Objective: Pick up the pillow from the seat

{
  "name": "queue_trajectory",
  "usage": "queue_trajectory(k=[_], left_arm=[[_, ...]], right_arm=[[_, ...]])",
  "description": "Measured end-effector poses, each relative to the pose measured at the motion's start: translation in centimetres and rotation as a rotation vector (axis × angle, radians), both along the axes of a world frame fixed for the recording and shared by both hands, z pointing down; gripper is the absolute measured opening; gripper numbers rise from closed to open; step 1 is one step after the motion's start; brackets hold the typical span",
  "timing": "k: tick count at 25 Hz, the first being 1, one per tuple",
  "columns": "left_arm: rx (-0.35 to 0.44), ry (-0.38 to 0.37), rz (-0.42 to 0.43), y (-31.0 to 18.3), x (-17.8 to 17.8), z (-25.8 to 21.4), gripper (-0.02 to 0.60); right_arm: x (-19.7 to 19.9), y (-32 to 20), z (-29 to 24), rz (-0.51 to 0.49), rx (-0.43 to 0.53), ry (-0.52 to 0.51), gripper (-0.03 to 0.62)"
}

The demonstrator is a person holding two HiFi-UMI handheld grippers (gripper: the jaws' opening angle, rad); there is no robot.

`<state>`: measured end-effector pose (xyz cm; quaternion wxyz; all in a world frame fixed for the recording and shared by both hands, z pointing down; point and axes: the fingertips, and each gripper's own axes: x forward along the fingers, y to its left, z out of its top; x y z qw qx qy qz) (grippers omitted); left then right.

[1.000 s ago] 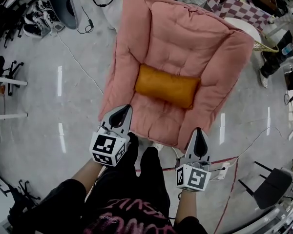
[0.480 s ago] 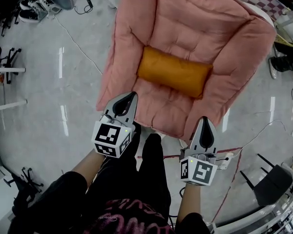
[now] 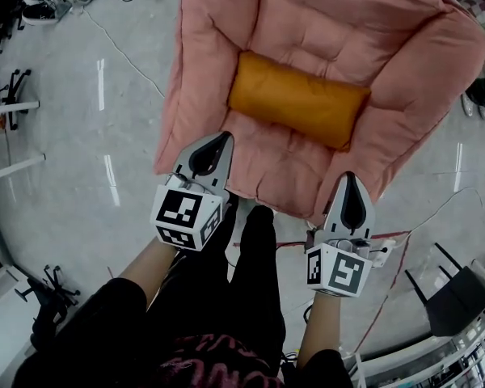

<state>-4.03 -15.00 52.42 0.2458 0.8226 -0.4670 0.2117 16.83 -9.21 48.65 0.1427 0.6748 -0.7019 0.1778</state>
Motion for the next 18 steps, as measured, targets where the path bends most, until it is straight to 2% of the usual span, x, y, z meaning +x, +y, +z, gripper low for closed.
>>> queue_trajectory(k=[4,18], left_arm=[[-0.013,-0.02,0.004,-0.5,-0.4,1.7,0.009],[-0.056,-0.008,-0.024,-3.4,-0.2,7.1,0.009]], right_arm=[[-0.5,-0.8,1.9,-0.012,-0.016,-0.003,0.021],[-0.4,-3.8,7.6,0.003,-0.061,0.002,0.021]])
